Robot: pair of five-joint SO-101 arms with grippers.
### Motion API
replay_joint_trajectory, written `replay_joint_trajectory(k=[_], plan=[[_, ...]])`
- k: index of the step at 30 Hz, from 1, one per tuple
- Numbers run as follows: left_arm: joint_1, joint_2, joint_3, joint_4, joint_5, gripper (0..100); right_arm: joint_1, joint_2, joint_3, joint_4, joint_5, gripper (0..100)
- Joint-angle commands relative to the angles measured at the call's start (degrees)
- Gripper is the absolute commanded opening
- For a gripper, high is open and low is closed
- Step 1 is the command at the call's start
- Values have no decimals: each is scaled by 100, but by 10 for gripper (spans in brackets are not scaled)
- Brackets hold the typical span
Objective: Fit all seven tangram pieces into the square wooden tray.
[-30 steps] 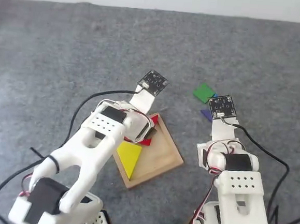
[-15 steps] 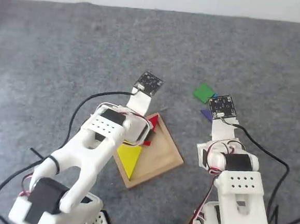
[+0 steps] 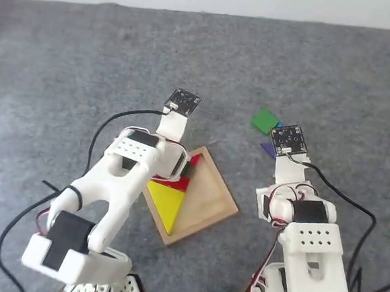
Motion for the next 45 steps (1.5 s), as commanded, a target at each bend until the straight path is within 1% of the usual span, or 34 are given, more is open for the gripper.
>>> replay_joint_trajectory(k=[1,6,10,11,14,16,17,19,20,22,23,26,28,30,33,37,41,43,45], plan=[[-70,-44,-233,26,-132,276,13,-127,-44,22,62,273],[-35,-413,-295,9,-158,276,13,-127,-35,22,62,273],[-35,-1240,-233,149,-193,276,13,-127,-35,22,62,273],[-44,-1521,-233,229,-132,276,13,-127,-35,22,62,273],[-62,-2585,-198,545,387,276,84,-127,-62,-22,79,272],[-105,-3253,-84,765,765,276,295,-136,-114,-40,79,271],[-202,-3569,31,826,879,276,453,-136,-246,-57,79,271],[-607,-4079,409,747,730,275,875,-136,-686,48,149,270],[-862,-4273,620,651,589,275,1042,-127,-1011,215,343,272],[-1363,-4545,989,501,387,275,1244,-57,-1776,752,1055,270],[-1609,-4624,1138,466,360,275,1288,-13,-2154,1033,1292,270],[-2013,-4659,1411,457,369,275,1402,312,-3147,1490,1363,272],[-2048,-4659,1499,475,431,275,1385,778,-3657,1578,1371,273],[-2066,-4659,1613,448,642,275,1191,1420,-4114,1569,1371,273],[-2057,-4659,1745,440,642,275,919,2510,-4826,1569,1336,273],[-2075,-4659,1956,202,624,275,681,3697,-5591,1710,1468,273],[-2057,-4659,1974,193,624,275,681,4453,-5899,1719,1547,273],[-2057,-4659,2035,158,624,275,673,4699,-5793,1807,1635,273],[-2057,-4659,2044,149,615,275,664,4716,-5319,1851,1653,274]])
